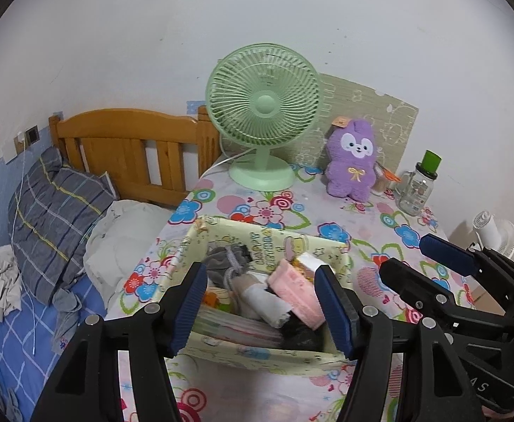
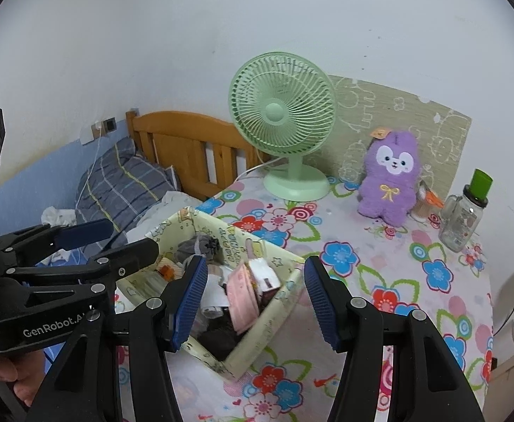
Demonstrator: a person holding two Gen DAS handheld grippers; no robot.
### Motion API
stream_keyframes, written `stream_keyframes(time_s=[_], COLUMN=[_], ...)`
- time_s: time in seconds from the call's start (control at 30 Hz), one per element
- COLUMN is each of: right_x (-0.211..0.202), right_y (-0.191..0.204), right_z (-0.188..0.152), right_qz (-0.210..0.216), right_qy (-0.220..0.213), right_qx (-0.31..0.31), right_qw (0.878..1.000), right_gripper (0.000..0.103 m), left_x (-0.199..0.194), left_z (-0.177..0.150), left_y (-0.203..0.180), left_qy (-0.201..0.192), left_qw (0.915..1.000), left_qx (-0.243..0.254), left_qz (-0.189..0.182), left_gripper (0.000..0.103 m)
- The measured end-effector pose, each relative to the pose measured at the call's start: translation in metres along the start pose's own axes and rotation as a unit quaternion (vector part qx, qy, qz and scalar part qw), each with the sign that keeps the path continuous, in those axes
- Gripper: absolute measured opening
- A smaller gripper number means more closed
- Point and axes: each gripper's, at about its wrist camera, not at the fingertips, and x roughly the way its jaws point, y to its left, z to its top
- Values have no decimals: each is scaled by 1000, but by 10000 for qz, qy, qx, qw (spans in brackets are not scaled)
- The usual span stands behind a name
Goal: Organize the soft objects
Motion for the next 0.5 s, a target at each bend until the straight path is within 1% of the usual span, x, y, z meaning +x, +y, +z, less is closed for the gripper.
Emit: stream_keyframes(time_s=[0.27,0.4,0.5], right_x=[-21,-35,-45], right_y=[-29,-47,-62], right_z=[-8,-13,-20], right_qz=[-154,-253,-326], right_qy=[-63,-128,-161], right_qx=[141,234,363], right_qw=[9998,9993,9987], right_gripper=[61,61,61], left_x=[-2,-4,-4], left_z=[1,1,-1], left_y=[-34,-54,-72], left_qy=[16,14,10], left_qw=[9998,9994,9988], left_qx=[151,245,362], left_qz=[-163,-248,-317], left_gripper=[66,71,72])
